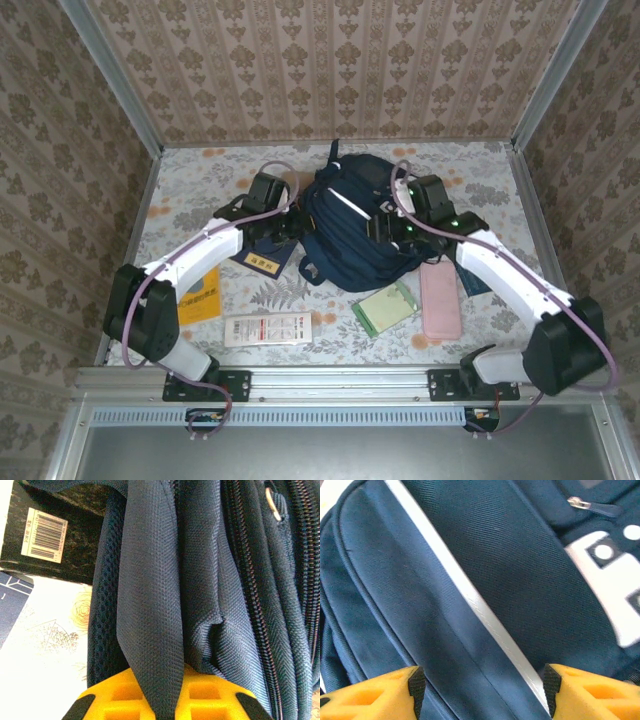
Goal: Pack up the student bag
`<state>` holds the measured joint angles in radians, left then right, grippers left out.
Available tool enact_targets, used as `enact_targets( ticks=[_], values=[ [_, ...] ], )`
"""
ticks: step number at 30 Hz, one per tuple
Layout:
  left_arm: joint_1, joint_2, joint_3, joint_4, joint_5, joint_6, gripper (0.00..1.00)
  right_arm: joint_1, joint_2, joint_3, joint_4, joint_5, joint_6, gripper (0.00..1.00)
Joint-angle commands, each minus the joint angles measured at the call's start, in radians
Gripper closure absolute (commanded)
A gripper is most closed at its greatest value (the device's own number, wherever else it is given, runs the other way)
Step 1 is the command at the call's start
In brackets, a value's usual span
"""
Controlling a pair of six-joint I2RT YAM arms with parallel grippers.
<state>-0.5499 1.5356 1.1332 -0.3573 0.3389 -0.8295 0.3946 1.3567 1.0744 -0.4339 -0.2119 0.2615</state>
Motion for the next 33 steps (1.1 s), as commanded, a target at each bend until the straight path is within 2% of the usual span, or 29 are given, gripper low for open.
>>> enact_targets(
  ticks=[1,3,6,9,11,15,17,18,22,25,28,30,33],
  values=[
    [0.009,-0.005,0.070,-0.013,0.038,0.061,1.00,0.031,0.084,0.087,-0.041,-0.114,-0.075,0.34],
    [0.013,-0.002,0.091,-0.038,0.042,0.082,1.00,0.060,0.126,0.120,-0.052,-0.119,-0.122,0.33],
    [0.020,-0.001,0.112,-0.060,0.047,0.105,1.00,0.082,0.186,0.162,-0.086,-0.061,-0.163,0.33],
    [0.028,-0.003,0.122,-0.070,0.054,0.120,1.00,0.088,0.228,0.181,-0.095,0.042,-0.181,0.33],
    [0.037,-0.002,0.126,-0.072,0.062,0.128,1.00,0.089,0.238,0.181,-0.082,0.086,-0.178,0.37],
    [0.057,-0.002,0.131,-0.087,0.075,0.147,1.00,0.088,0.258,0.207,-0.069,0.078,-0.180,0.80],
    [0.066,-0.003,0.135,-0.088,0.081,0.157,1.00,0.088,0.263,0.220,-0.065,0.063,-0.184,0.95],
    [0.071,-0.002,0.138,-0.094,0.080,0.162,1.00,0.087,0.265,0.225,-0.060,0.042,-0.188,1.00],
    [0.087,0.003,0.168,-0.133,0.058,0.201,1.00,0.077,0.264,0.255,-0.031,-0.038,-0.143,1.00],
    [0.126,-0.008,0.204,-0.184,0.027,0.232,0.68,0.046,0.280,0.308,-0.014,-0.076,-0.026,1.00],
    [0.130,-0.052,0.216,-0.219,-0.038,0.251,0.47,0.023,0.305,0.366,0.019,-0.115,0.126,1.00],
    [0.130,-0.076,0.231,-0.252,-0.076,0.253,0.38,0.024,0.335,0.426,0.000,-0.101,0.209,1.00],
    [0.127,-0.097,0.240,-0.291,-0.101,0.262,0.34,0.022,0.391,0.495,-0.019,-0.097,0.342,1.00]
  ],
)
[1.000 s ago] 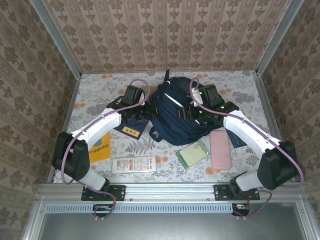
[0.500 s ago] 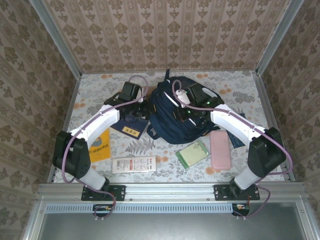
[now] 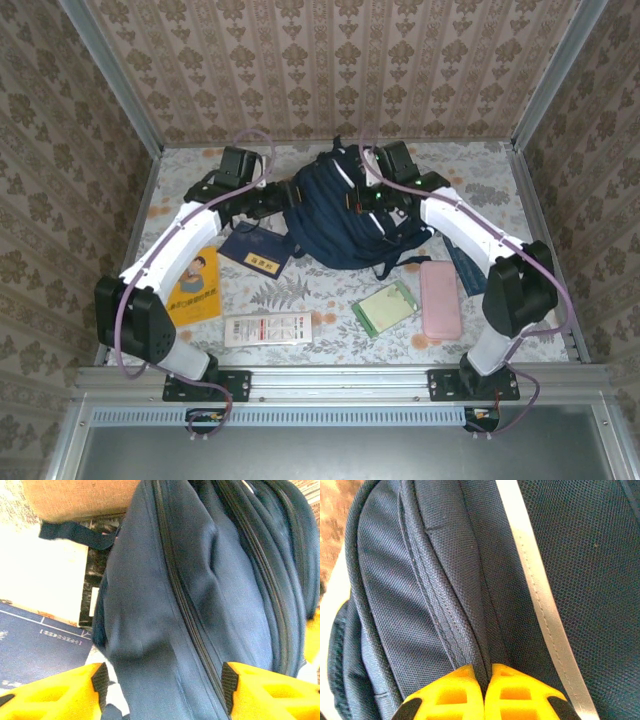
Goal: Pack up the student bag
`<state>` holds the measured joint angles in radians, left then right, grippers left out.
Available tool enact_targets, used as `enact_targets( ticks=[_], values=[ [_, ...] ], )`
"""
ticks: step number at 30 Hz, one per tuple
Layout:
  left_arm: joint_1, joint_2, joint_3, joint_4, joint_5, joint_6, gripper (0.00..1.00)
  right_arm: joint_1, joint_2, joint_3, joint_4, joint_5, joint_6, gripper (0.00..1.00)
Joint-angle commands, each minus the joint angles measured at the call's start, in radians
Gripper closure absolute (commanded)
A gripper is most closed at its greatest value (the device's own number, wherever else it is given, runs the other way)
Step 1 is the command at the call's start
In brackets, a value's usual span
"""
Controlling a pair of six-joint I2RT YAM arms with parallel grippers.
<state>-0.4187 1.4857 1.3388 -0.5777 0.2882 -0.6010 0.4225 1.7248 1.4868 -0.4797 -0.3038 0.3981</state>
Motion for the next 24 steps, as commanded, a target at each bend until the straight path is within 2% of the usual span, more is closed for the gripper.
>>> enact_targets(
  ticks=[1,3,4,6,9,11,14,16,21,24],
  values=[
    [-0.005,-0.054,0.028,-0.074,-0.054,0.038,0.34,-0.005,0.046,0.105,0.028,-0.022,0.231,1.00],
    [-0.002,-0.060,0.021,-0.084,-0.070,0.046,0.35,-0.005,0.079,0.141,0.036,-0.080,0.226,1.00],
    [0.000,-0.062,0.018,-0.092,-0.080,0.053,0.35,-0.001,0.095,0.166,0.022,-0.113,0.172,1.00],
    [0.011,-0.068,0.019,-0.102,-0.091,0.056,0.35,0.013,0.108,0.223,-0.048,-0.060,0.059,1.00],
    [0.040,-0.074,0.023,-0.091,-0.123,0.052,0.35,0.052,0.079,0.244,-0.104,0.038,-0.175,1.00],
    [0.066,-0.064,0.040,-0.086,-0.137,0.030,0.35,0.068,0.033,0.207,-0.077,0.039,-0.324,1.00],
    [0.093,-0.046,0.084,-0.086,-0.136,0.009,0.35,0.087,-0.107,0.028,0.112,0.007,-0.581,1.00],
    [0.105,-0.048,0.105,-0.083,-0.149,-0.001,0.34,0.114,-0.200,-0.078,0.236,0.010,-0.846,1.00],
    [0.140,-0.109,0.072,-0.052,-0.188,-0.043,0.34,0.118,-0.214,0.042,0.078,-0.085,-1.208,1.00],
    [0.168,-0.144,0.030,-0.032,-0.194,-0.065,0.34,0.166,-0.275,-0.026,0.162,-0.050,-1.418,1.00]
  ],
)
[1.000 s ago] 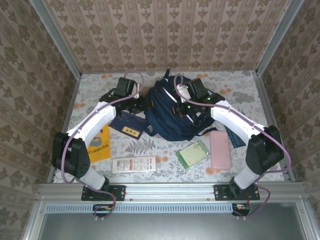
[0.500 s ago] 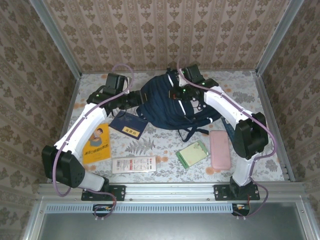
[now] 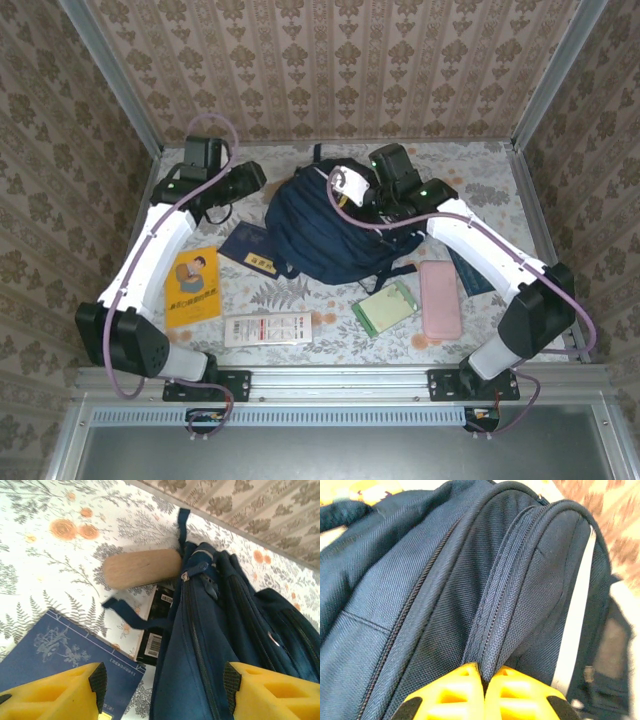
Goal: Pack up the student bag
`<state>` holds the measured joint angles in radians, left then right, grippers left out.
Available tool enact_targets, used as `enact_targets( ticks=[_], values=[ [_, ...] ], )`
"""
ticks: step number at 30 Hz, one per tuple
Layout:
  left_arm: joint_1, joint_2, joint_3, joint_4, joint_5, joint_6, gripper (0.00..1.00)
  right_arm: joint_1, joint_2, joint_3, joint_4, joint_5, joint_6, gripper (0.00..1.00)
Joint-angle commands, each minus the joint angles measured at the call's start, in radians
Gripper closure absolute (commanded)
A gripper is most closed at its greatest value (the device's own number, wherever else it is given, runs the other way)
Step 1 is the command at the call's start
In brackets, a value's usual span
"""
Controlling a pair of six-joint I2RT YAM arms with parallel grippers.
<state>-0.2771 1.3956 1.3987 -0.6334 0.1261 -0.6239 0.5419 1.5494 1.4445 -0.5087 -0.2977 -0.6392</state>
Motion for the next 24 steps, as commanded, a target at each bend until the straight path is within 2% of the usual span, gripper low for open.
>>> enact_targets(
  ticks=[1,5,7,8,10,12,15,18,20,22,24],
  values=[
    [0.033,-0.061,-0.042,0.026,-0.032,-0.045,0.34,0.062,-0.119,0.001,0.194,-0.051,-0.434,1.00],
    [0.055,-0.076,-0.095,0.045,-0.015,-0.066,0.35,0.141,-0.152,-0.107,0.186,0.083,-0.619,1.00],
    [0.059,-0.074,-0.128,0.067,0.004,-0.084,0.35,0.141,-0.208,-0.194,0.228,0.145,-0.603,1.00],
    [0.059,-0.072,-0.144,0.075,0.014,-0.093,0.35,0.134,-0.221,-0.238,0.250,0.173,-0.592,0.96],
    [0.058,-0.063,-0.183,0.104,0.043,-0.120,0.35,0.126,-0.220,-0.364,0.410,0.334,-0.574,0.66],
    [0.058,-0.046,-0.209,0.123,0.066,-0.143,0.35,0.116,-0.208,-0.458,0.532,0.444,-0.549,0.55],
    [0.054,-0.019,-0.224,0.138,0.088,-0.148,0.35,0.113,-0.226,-0.534,0.684,0.542,-0.404,0.50],
    [0.041,0.011,-0.219,0.127,0.098,-0.129,0.35,0.113,-0.290,-0.567,0.689,0.501,-0.218,0.37],
    [0.026,0.023,-0.222,0.118,0.098,-0.122,0.35,0.115,-0.324,-0.566,0.669,0.482,-0.058,0.39],
    [0.006,0.023,-0.239,0.115,0.088,-0.116,0.35,0.112,-0.366,-0.575,0.633,0.406,0.086,0.44],
    [-0.009,0.023,-0.265,0.116,0.095,-0.122,0.35,0.110,-0.386,-0.589,0.629,0.429,0.209,0.43]
  ],
)
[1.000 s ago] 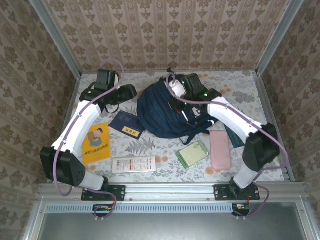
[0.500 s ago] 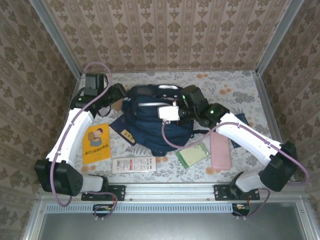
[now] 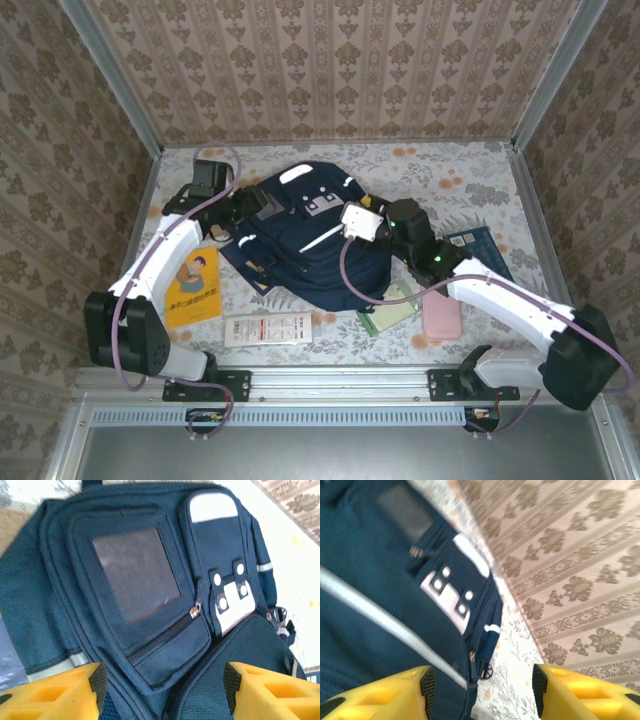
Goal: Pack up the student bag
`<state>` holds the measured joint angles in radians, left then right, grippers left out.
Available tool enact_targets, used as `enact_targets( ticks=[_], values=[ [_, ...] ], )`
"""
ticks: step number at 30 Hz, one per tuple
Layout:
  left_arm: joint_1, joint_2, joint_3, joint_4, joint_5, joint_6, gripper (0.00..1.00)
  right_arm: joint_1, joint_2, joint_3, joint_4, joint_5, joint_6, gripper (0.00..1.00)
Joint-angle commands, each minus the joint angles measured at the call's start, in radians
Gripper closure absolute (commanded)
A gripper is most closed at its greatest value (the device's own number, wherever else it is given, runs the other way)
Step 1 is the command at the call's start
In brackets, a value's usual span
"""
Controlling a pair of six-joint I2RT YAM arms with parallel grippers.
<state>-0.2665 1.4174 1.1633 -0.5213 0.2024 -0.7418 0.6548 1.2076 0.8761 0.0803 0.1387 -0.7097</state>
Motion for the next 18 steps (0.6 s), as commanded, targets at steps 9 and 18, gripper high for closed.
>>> enact_targets(
  ticks=[9,18],
  values=[
    [-0.043,-0.130,-0.151,-0.074,-0.002,0.044,0.35,-0.033,0.042,0.207,-0.452,-0.085,0.885,0.56],
    [-0.050,-0.275,-0.230,-0.145,-0.030,0.080,0.35,0.206,0.221,0.347,-0.636,0.000,0.558,0.34]
  ],
)
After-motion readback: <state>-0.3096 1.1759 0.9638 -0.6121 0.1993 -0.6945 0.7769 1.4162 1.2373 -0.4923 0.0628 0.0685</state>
